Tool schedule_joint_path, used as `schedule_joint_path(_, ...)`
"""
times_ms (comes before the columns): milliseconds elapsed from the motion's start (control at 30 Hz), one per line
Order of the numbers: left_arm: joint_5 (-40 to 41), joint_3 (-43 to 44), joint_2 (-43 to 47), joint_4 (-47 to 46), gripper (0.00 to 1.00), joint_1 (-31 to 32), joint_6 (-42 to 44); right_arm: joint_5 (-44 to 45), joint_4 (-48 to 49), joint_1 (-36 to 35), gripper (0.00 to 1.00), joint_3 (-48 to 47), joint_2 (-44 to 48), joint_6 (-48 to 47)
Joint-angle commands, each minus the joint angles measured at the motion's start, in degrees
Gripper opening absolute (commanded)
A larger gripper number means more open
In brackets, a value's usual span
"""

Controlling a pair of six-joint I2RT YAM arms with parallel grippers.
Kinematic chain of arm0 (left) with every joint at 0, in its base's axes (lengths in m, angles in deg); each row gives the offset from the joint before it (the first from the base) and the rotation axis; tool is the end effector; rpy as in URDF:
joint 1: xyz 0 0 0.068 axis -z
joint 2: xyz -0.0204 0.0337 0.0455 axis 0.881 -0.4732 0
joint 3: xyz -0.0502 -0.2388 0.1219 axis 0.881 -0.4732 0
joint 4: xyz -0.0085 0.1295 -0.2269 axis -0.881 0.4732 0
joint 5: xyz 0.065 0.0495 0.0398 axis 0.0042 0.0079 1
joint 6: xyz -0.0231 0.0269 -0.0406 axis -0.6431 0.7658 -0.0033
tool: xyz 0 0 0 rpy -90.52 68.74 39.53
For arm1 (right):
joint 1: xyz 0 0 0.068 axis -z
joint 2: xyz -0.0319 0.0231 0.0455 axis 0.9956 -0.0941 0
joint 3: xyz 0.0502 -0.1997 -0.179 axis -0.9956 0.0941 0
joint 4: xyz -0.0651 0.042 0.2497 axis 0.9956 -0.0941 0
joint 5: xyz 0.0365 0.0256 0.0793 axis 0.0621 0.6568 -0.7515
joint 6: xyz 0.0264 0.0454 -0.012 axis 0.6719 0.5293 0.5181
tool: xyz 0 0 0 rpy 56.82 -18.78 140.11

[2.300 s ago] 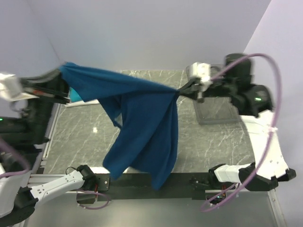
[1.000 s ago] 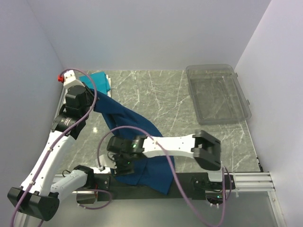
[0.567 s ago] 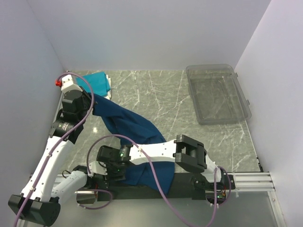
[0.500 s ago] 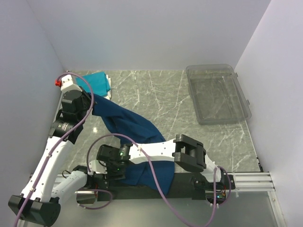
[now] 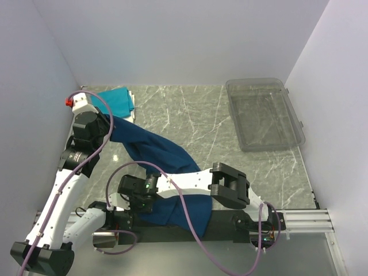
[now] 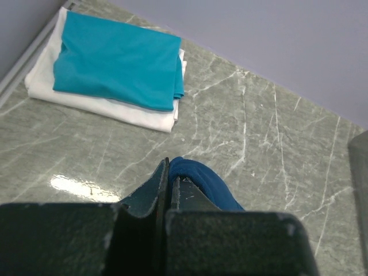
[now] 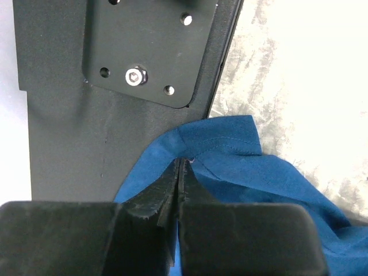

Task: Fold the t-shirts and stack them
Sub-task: Flatten the tshirt out

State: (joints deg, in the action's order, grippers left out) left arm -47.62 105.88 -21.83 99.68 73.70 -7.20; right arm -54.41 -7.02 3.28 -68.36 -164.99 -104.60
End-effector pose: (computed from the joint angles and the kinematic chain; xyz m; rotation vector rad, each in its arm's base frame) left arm 0.1867 -0.0265 0.3698 -0.5153 1.7634 -0.1673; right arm 0.0589 0.4515 0.1765 -2.2298 1.6700 0.6858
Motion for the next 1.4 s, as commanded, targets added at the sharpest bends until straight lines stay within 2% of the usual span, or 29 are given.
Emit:
schedule_joint_path(0,1.59,-0.22,2.4,-0.86,0.0,-0.52,3.08,-1.24,2.03,0.72,0.0,0.08,-0.93,0.98)
schedule_joint_path(400,2.21,-0.66,6.36,0.99,0.0,-0.87,7.13,-8.0,3.35,7.49,0.0,7.03,6.37,-1.84)
schedule_joint_path(433,2.21,-0.75,6.54,1.07,0.0,-0.87,7.04,-8.09,3.43,7.4,0.02,7.12,6.37,-1.58)
schedule_joint_path(467,2.29,-0.66,6.63,0.99,0.0,-0.87,7.13,-8.53,3.61,7.4,0.15,7.12,6.29,-1.22)
schedule_joint_path(533,2.3,-0.49,6.8,1.16,0.0,-0.87,7.04,-8.54,3.61,7.05,0.21,6.42,5.94,0.01)
schedule_joint_path(633,2.38,0.04,6.89,1.6,0.0,-0.87,7.22,-8.53,3.52,6.61,0.38,5.45,5.23,1.15)
schedule_joint_path(767,2.56,0.22,7.59,2.04,0.0,-0.87,7.31,-10.9,3.43,6.17,0.49,5.09,5.32,2.29)
schedule_joint_path(867,2.3,-0.05,8.12,2.22,0.0,-0.87,6.78,-11.61,4.05,5.39,0.62,5.53,5.49,3.52)
schedule_joint_path(933,2.12,-0.05,8.3,2.3,0.0,-0.87,6.43,-10.56,5.28,5.03,0.65,5.27,5.14,5.62)
schedule_joint_path(1200,1.94,0.39,9.53,3.79,0.0,-0.87,5.2,-3.97,6.86,4.5,0.65,0.79,-1.01,15.3)
schedule_joint_path(1300,2.21,0.13,10.4,4.41,0.0,-0.87,4.93,-2.3,7.82,4.5,0.59,1.66,-1.36,16.18)
schedule_joint_path(1367,2.29,-0.22,10.93,4.68,0.0,-0.87,4.58,-1.86,7.92,4.5,0.46,2.46,-1.01,16.01)
